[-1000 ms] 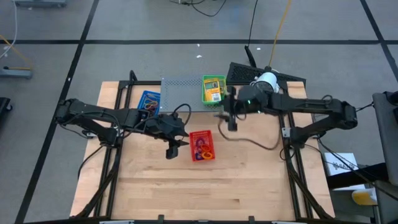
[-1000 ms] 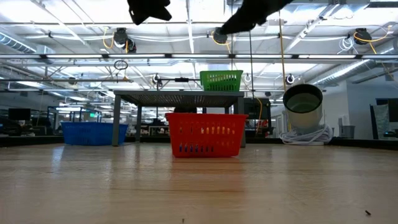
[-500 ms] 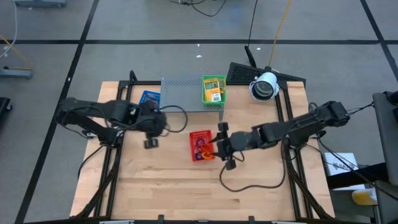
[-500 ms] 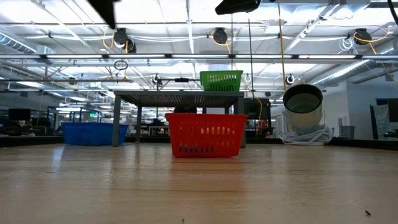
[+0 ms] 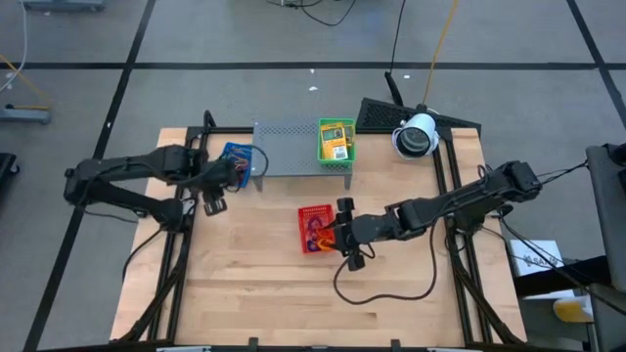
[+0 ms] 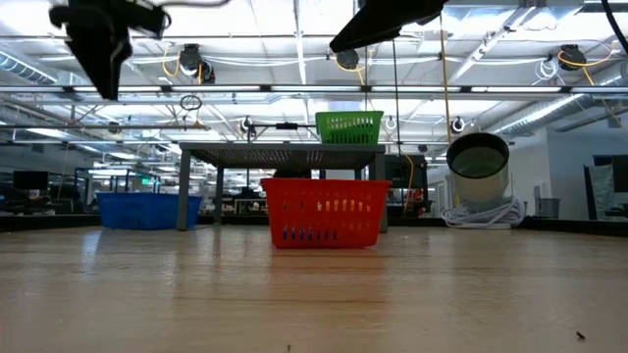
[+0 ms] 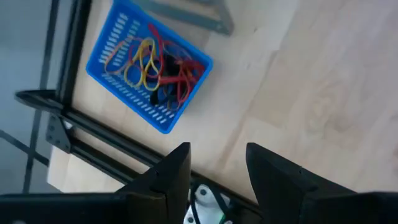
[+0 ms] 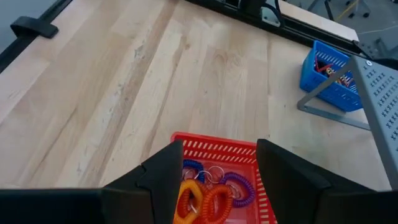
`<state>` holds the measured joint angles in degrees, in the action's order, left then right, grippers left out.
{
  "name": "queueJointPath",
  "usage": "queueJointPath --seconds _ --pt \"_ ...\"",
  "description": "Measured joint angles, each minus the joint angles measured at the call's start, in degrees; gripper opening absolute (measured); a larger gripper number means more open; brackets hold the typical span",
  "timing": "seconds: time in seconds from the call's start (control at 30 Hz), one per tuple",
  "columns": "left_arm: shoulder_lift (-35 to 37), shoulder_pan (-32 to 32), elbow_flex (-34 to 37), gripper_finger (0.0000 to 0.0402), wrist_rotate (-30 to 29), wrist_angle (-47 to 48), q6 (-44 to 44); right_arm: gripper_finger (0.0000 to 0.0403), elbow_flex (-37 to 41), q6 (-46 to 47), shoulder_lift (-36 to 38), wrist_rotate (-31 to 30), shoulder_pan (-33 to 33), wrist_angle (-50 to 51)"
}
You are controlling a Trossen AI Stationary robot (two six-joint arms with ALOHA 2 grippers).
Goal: Pick & Place Office Desk Supplies
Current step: Put the blue basket on the shelf
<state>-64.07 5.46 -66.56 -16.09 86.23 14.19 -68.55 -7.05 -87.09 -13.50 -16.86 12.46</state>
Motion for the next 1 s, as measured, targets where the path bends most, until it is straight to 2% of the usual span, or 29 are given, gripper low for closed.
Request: queueJointPath --seconds 0.23,0.37,0.47,0.73,1.0 --pt "-0.22 15.68 7.84 0.0166 7.64 -11.88 -16.33 0.0196 3.30 -2.35 0.23 0.11 0.25 -3.28" --pt "-3.51 22.62 11.36 0.0166 11.02 -17.27 -25.86 0.0196 4.84 -2.54 0.37 0.12 1.52 -5.14" --pt "-6.95 26.41 12.61 0.0166 12.06 -17.65 -31.47 0.0196 5.22 -2.46 0.35 0.15 2.14 -4.86" --pt "-13.67 30.48 12.67 0.0166 12.04 -18.64 -40.61 0.0196 5.22 -2.49 0.37 1.64 2.62 -4.93" --pt "-15.54 32.11 12.65 0.0166 11.58 -19.81 -44.11 0.0196 5.22 -2.59 0.37 1.75 2.62 -4.93"
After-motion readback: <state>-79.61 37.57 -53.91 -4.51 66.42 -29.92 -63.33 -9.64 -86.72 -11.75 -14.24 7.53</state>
